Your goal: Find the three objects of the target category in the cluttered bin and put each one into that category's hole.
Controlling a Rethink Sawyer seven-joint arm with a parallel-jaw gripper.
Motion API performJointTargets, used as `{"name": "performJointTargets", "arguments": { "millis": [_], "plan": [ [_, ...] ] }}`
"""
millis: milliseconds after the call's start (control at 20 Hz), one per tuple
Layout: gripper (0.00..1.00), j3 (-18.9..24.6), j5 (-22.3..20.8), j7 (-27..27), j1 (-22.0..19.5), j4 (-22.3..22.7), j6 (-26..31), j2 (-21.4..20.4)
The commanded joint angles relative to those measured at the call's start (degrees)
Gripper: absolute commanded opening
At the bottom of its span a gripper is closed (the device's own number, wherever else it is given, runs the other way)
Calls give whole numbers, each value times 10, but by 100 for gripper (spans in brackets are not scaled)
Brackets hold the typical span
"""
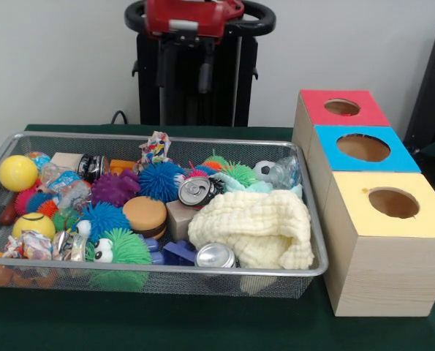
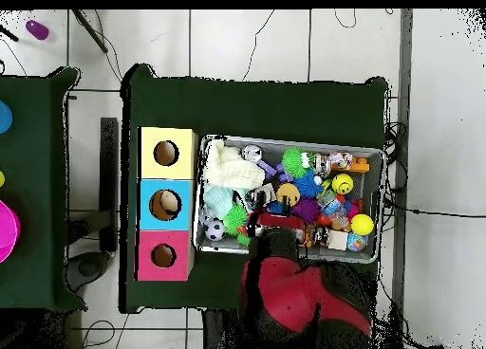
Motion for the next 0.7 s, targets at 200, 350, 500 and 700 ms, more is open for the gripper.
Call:
{"name": "performJointTargets", "arguments": {
  "millis": [200,350,500,700],
  "plan": [
    [100,240,-21,-7,-129,88,143,-82],
    [100,318,24,-94,-192,82,201,-94],
    [100,376,50,-146,-238,74,239,-98],
    [100,448,78,-191,-294,67,279,-105]
  ]
}}
